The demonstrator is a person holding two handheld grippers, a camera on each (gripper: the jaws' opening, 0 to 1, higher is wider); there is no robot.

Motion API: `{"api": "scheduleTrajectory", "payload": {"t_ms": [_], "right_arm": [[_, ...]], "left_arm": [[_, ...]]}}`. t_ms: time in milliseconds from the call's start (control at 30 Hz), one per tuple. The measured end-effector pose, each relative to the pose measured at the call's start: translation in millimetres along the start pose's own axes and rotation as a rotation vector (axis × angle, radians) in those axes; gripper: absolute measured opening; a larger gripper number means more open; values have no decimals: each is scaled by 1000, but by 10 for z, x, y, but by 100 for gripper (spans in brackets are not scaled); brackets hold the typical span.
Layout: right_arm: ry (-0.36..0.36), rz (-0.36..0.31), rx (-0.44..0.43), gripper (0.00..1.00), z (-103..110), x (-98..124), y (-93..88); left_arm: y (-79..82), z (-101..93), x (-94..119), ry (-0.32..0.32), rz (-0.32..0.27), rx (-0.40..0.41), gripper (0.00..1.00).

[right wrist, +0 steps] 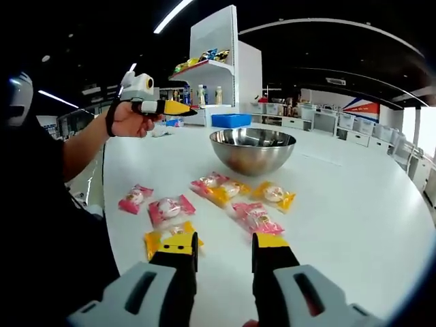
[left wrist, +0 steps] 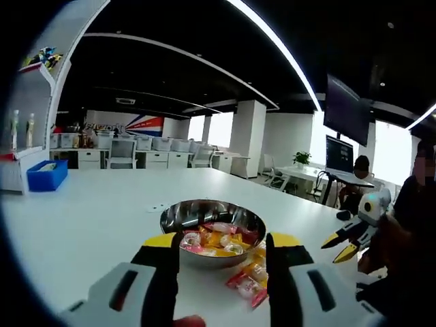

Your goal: Pick up the marshmallows scattered on the table and place them into the bowl on the table

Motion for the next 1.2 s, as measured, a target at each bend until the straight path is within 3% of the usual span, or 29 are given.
{"api": "scheduleTrajectory", "payload": {"t_ms": [333, 567, 767, 1067, 1200], "right_arm": [[-3, -13, -4, 32, -6, -32, 9], [8, -28, -3, 32, 35, -70, 50], [13, -30, -1, 32, 68, -78, 58], [7, -41, 4, 32, 48, -65, 92], [1, -44, 3, 32, 28, -61, 102]], "left_arm": [[-75, -244, 268, 2, -5, -53, 55], [-62, -382, 455, 18, -59, -50, 56], [-167, -420, 606, 44, -66, -36, 56], [-469, -520, 816, 55, -42, -10, 60], [-519, -597, 865, 50, -43, -50, 64]]}}
Point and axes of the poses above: the point that each gripper's makers call its tool centre point, and the gripper's own axes: x roughly backward along the fingers, z roughly to its left, y roughly out of its top, the point moved 2 cm from there along x, roughly backward along the fingers, and after that the axes turned 8 degrees about -y, right-handed, at the moved point
